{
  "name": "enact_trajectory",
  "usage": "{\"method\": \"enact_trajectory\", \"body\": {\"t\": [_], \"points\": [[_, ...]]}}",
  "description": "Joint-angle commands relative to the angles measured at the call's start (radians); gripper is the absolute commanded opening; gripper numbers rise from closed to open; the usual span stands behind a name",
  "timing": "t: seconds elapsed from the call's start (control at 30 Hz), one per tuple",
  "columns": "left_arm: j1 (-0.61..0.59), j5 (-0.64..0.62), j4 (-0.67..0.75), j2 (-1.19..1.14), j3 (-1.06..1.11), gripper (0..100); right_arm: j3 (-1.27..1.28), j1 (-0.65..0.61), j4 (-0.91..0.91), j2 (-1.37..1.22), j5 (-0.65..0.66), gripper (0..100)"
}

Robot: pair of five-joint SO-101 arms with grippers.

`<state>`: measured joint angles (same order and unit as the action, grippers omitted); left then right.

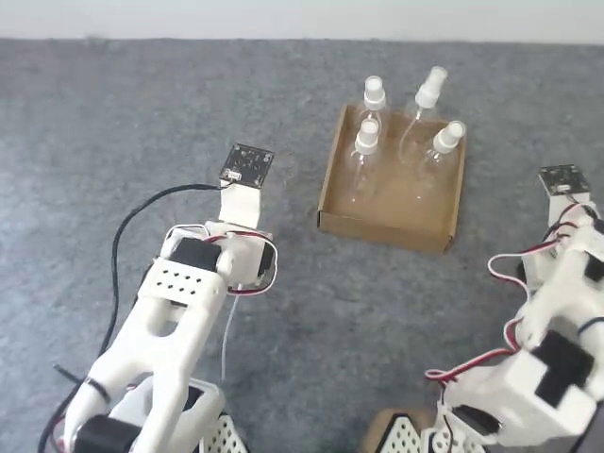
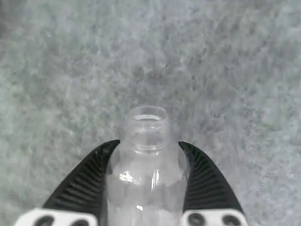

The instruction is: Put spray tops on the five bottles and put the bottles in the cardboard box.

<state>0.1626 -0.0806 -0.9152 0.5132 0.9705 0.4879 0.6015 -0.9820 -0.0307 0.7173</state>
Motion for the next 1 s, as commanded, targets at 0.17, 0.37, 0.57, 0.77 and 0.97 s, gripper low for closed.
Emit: {"method": "enact_trajectory", "body": {"t": [0.17, 0.37, 0.57, 0.77, 0.97], "points": [[-0.005, -0.011, 0.02, 0.046, -0.002, 4, -0.064, -0.019, 0.035, -0.028, -0.009, 23.6], [-0.005, -0.012, 0.02, 0.046, -0.002, 4, -0.075, -0.024, 0.028, -0.018, -0.008, 23.9], [-0.005, -0.014, 0.018, 0.046, -0.002, 4, -0.124, -0.022, -0.024, -0.024, 0.055, 23.9], [-0.005, -0.014, 0.02, 0.046, -0.002, 4, -0.175, -0.013, -0.124, -0.028, 0.098, 23.6], [-0.005, -0.014, 0.018, 0.046, -0.002, 4, -0.164, 0.021, -0.13, -0.038, 0.098, 23.6]]}}
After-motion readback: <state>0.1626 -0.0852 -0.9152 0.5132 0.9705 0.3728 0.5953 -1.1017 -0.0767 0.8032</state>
